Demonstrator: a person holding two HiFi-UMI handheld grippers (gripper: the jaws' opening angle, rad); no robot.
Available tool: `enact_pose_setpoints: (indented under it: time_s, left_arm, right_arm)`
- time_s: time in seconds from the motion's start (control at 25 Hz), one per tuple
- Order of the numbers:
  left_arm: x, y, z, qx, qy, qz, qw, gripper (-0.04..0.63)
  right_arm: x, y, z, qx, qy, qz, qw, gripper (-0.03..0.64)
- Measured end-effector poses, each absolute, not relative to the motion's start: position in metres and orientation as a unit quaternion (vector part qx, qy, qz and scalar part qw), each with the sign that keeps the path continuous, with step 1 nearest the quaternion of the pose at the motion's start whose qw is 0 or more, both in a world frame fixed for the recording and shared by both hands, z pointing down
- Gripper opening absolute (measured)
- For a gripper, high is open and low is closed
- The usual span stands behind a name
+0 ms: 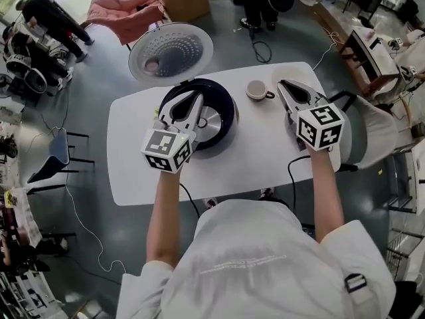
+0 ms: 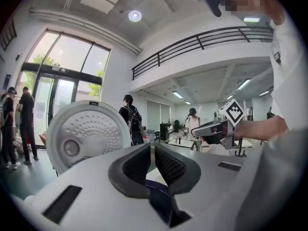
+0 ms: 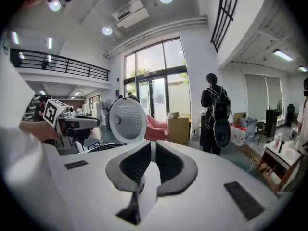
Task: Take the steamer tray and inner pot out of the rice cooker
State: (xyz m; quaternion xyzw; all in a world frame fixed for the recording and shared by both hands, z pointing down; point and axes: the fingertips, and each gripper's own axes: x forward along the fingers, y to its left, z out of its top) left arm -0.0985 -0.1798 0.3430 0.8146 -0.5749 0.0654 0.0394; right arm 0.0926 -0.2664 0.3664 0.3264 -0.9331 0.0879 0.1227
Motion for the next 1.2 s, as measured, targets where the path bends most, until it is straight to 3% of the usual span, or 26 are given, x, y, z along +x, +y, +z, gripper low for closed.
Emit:
enact_pose_setpoints:
  time_s: [0.36, 1.2]
  left_arm:
    - [-0.161, -0.147, 0.320, 0.767, -0.637, 0.080, -0.001, 0.020]
    - [-0.180, -0.110, 0.271, 0.741, -0.661, 0.100, -0.057, 0.015]
  right_arm:
    - [0.026, -0.246, 0.323, 0.278, -0.955, -0.006, 0.100, 0.031]
    - [-0.026, -0.196, 0.270, 0.204, -0.974, -0.062, 0.074, 0.026]
